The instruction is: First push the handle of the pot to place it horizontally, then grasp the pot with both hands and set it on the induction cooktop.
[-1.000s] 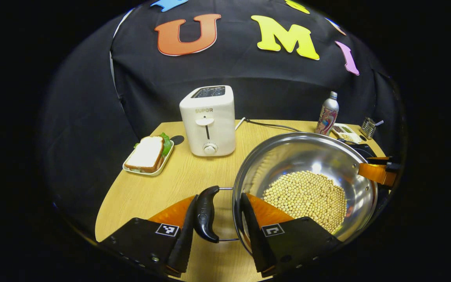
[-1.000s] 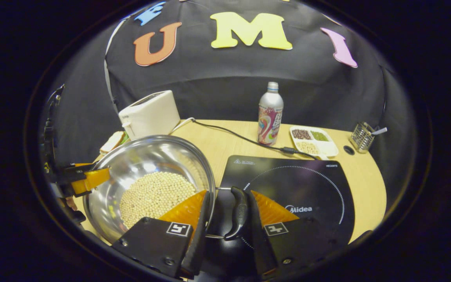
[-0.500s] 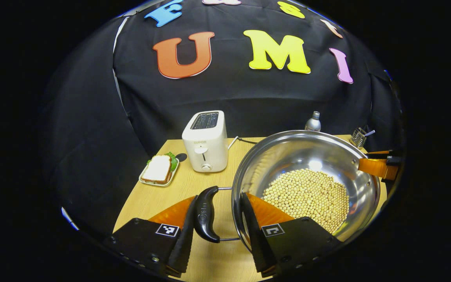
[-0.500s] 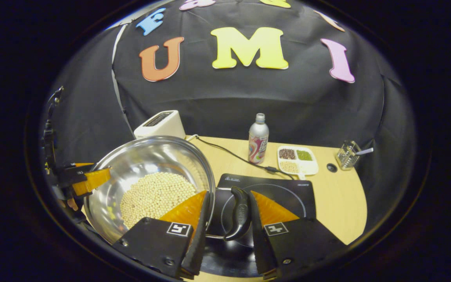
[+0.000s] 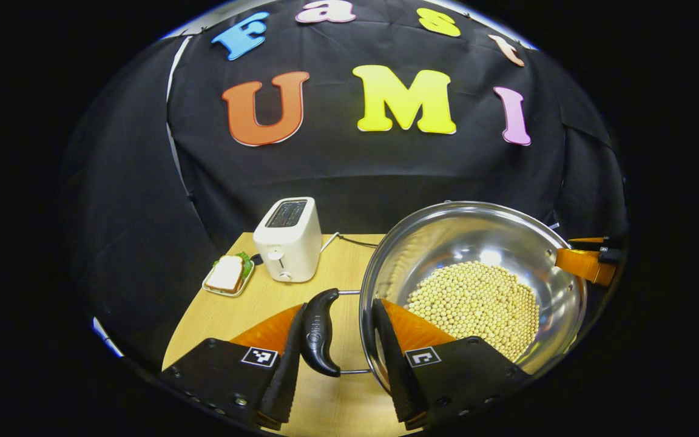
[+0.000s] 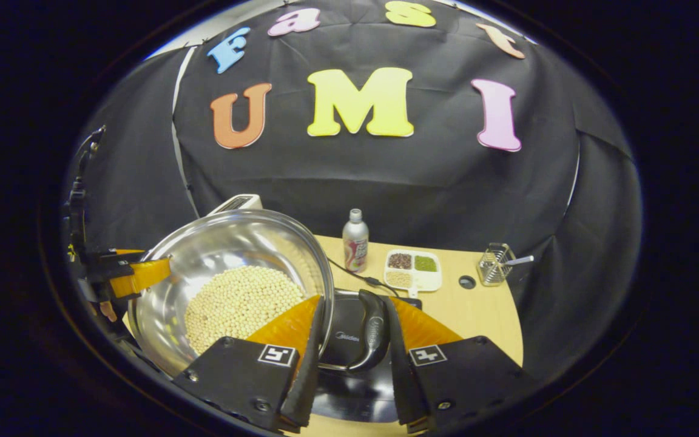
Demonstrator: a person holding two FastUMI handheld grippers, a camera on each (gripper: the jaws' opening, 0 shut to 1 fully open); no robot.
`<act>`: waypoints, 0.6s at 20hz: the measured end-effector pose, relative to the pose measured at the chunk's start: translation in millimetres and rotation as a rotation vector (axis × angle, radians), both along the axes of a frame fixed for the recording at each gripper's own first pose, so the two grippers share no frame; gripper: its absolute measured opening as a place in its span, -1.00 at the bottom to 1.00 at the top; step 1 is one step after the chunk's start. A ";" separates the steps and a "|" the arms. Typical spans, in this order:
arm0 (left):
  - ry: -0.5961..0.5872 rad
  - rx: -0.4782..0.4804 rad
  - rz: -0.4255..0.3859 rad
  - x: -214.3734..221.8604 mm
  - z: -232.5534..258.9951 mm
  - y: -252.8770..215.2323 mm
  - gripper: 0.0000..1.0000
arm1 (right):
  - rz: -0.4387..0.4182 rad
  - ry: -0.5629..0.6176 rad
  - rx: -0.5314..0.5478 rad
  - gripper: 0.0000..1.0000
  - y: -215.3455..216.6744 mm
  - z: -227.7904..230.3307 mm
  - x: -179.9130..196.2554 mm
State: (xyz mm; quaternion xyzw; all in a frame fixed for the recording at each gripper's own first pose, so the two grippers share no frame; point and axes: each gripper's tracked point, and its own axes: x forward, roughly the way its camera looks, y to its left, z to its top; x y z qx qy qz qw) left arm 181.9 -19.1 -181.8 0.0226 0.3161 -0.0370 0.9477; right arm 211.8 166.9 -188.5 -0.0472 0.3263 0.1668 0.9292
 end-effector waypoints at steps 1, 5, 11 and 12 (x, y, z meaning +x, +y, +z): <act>-0.006 0.002 -0.011 0.4 2.1 -12.7 0.23 | -0.007 -0.002 0.001 0.04 -12.9 1.7 1.7; 0.004 -0.014 -0.059 5.2 0.8 -57.7 0.22 | -0.048 -0.025 -0.016 0.04 -58.9 5.2 5.0; 0.015 -0.042 -0.092 16.3 -12.9 -97.4 0.23 | -0.089 -0.053 -0.041 0.09 -96.6 0.8 14.2; 0.018 -0.046 -0.093 17.0 -16.3 -99.8 0.23 | -0.092 -0.049 -0.039 0.08 -98.2 -3.4 15.1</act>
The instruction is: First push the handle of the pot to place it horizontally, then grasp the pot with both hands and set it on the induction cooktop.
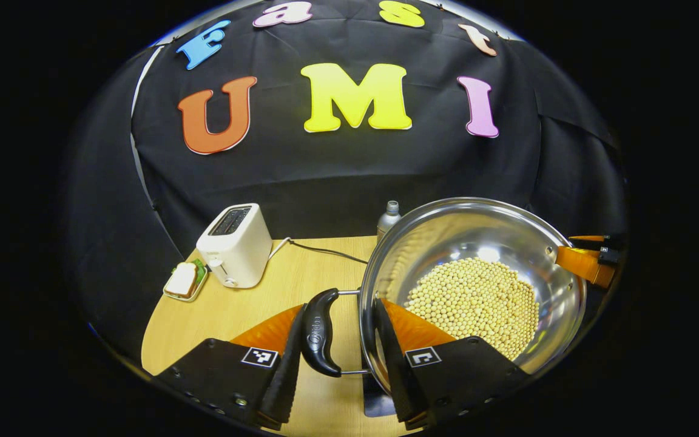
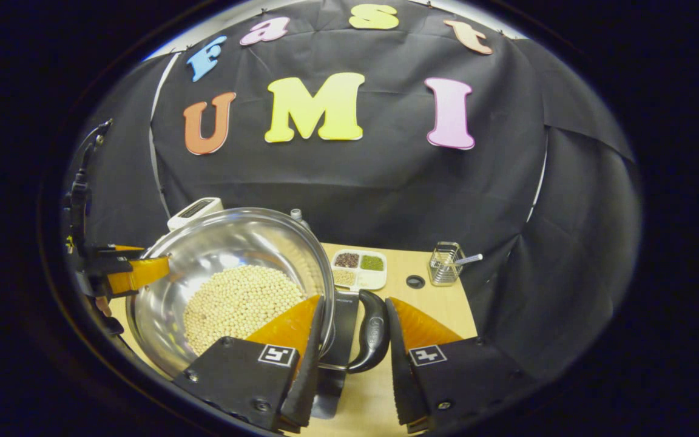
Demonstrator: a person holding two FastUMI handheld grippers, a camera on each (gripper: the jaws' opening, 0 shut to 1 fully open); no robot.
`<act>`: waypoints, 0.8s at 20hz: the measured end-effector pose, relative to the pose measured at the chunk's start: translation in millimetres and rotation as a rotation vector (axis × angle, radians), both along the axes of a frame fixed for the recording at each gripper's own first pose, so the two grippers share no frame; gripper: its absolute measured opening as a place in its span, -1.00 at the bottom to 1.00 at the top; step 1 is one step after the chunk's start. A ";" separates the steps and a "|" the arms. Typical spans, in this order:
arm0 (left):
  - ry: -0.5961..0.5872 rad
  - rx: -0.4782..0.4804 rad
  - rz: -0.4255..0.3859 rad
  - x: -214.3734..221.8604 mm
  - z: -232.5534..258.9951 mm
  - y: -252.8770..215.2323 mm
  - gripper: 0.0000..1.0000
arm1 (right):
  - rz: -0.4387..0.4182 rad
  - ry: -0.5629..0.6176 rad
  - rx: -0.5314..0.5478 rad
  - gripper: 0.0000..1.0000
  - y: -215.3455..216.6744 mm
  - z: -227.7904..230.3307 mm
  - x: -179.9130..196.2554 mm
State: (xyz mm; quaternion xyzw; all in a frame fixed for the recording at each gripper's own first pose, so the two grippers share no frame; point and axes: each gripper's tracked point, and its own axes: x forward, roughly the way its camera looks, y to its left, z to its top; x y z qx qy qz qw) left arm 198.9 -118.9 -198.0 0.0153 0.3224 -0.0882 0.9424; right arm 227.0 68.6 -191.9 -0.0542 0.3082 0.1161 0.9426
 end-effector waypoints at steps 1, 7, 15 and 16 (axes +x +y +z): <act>0.005 0.000 0.000 2.5 -4.8 -2.4 0.23 | -0.003 0.007 0.006 0.04 -0.7 -4.7 2.4; 0.058 0.026 0.001 14.2 -38.7 -11.3 0.23 | 0.001 0.064 0.003 0.08 -6.1 -45.5 20.6; 0.091 0.027 -0.001 39.7 -88.1 -18.0 0.24 | 0.006 0.060 -0.039 0.10 -4.5 -92.3 46.7; 0.095 0.025 -0.003 41.1 -94.7 -18.2 0.24 | 0.005 0.057 -0.043 0.10 -3.6 -98.8 49.0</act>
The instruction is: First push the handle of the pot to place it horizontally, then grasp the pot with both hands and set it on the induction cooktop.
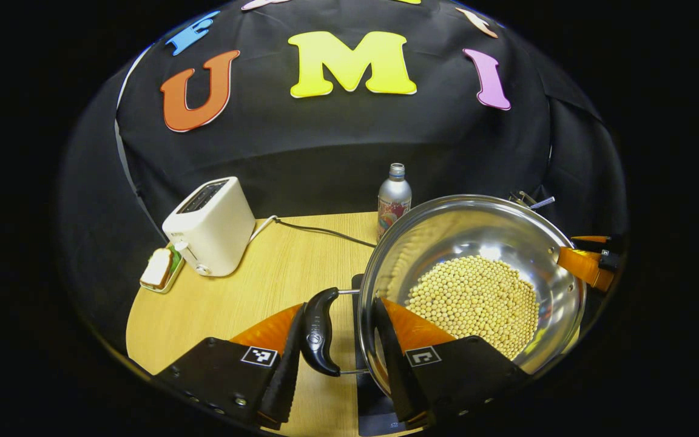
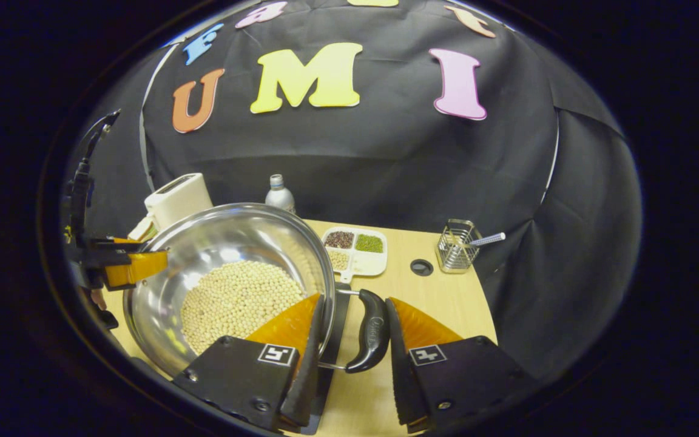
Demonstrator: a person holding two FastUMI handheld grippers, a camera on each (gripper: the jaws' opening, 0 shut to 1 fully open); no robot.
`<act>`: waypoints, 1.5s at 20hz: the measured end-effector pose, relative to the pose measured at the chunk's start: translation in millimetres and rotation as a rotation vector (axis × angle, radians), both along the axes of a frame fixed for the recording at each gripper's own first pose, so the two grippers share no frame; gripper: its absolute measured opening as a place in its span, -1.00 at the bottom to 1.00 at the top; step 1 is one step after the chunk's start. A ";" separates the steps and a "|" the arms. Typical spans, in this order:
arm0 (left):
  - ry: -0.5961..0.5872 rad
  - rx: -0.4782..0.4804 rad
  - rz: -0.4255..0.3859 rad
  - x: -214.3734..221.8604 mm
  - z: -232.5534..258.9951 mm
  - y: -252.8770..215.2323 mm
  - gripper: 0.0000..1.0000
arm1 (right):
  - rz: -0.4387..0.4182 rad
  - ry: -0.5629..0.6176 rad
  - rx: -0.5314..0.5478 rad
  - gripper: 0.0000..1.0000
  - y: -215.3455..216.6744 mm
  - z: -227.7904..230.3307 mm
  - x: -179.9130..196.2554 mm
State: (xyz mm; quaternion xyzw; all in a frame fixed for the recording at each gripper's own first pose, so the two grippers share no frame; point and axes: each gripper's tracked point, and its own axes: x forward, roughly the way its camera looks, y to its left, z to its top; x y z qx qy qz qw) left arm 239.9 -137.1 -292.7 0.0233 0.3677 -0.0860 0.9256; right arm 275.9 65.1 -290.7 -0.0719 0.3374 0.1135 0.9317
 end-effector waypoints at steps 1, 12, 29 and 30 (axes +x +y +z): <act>0.007 -0.004 0.000 2.3 -7.6 -0.5 0.24 | -0.001 0.000 -0.006 0.10 0.5 -6.8 1.5; -0.023 0.008 -0.020 7.4 -39.6 -4.8 0.23 | -0.018 0.006 0.006 0.25 -3.1 -59.7 13.5; -0.276 -0.013 0.028 -44.5 22.5 15.6 0.94 | -0.085 -0.215 0.098 0.92 -17.3 2.5 -57.3; -0.288 -0.025 0.027 -54.5 29.1 14.4 0.94 | -0.083 -0.225 0.107 1.00 -16.7 8.4 -68.7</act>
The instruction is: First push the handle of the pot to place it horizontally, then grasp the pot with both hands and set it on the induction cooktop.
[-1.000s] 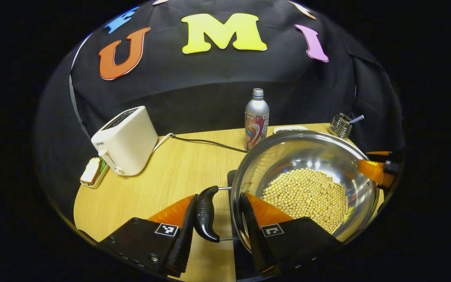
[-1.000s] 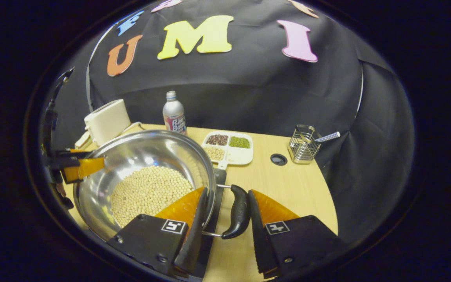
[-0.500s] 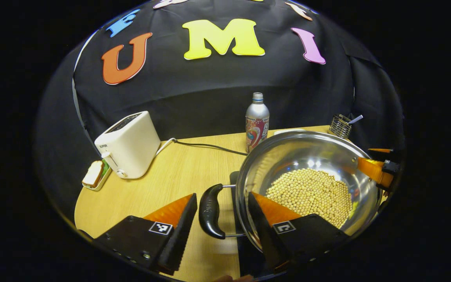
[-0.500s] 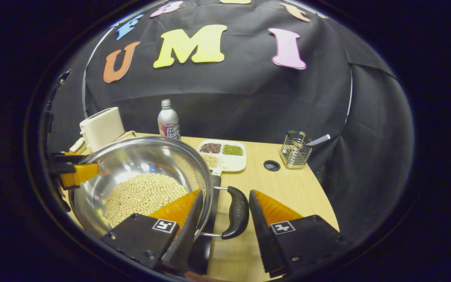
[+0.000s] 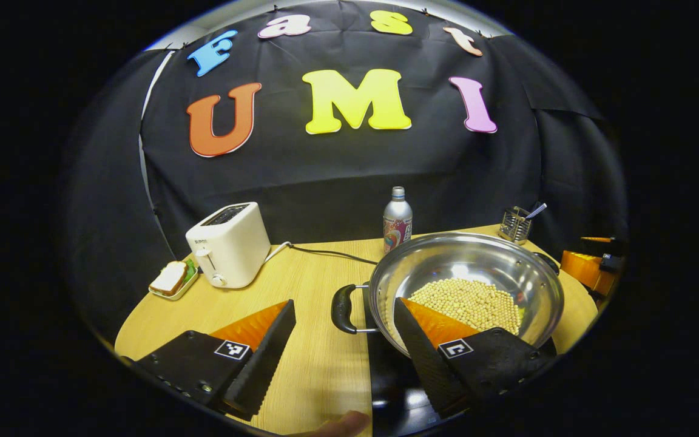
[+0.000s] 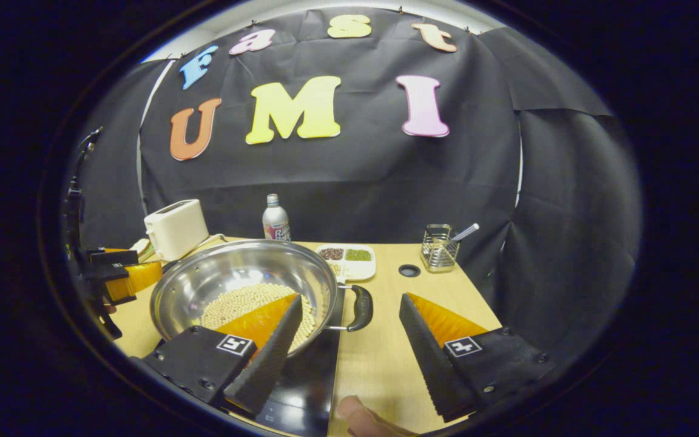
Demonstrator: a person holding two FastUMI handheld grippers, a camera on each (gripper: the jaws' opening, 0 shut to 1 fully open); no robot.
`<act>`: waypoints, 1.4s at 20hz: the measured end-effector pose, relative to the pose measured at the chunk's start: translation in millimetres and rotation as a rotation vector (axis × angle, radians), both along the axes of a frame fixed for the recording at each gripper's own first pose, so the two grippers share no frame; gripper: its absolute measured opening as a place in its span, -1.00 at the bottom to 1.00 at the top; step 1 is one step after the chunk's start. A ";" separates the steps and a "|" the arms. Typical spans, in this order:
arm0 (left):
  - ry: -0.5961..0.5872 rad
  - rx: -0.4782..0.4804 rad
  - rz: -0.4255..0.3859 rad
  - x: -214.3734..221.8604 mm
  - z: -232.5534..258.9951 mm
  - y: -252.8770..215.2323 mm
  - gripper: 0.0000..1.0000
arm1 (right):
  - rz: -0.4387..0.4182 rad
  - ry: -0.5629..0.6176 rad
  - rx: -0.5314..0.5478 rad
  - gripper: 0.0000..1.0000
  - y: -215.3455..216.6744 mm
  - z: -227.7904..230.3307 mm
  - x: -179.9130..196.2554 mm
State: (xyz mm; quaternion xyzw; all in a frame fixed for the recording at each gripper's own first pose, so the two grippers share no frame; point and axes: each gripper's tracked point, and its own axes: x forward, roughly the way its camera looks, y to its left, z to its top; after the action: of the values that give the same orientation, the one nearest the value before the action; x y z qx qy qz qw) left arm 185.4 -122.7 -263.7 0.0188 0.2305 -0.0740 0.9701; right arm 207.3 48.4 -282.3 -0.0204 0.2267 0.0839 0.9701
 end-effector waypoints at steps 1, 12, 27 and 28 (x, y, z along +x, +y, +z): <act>-0.017 -0.006 0.008 -9.4 7.5 1.9 0.94 | -0.004 -0.007 0.010 0.99 -0.2 4.2 -10.2; -0.206 -0.085 0.030 -129.7 89.8 11.3 0.93 | -0.060 -0.133 0.097 0.99 -20.0 63.6 -119.0; -0.404 -0.095 0.102 -249.5 202.4 65.2 0.92 | -0.116 -0.400 0.065 1.00 -47.7 194.7 -256.9; -0.419 -0.105 0.105 -255.8 211.8 68.5 0.92 | -0.118 -0.411 0.080 1.00 -47.6 202.6 -263.2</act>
State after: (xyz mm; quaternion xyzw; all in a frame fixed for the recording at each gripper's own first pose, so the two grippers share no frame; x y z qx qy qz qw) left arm -70.4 -54.2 -51.8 -0.0289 0.0205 -0.0296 0.9989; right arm -55.9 0.7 -79.7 0.0147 0.0215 0.0300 0.9992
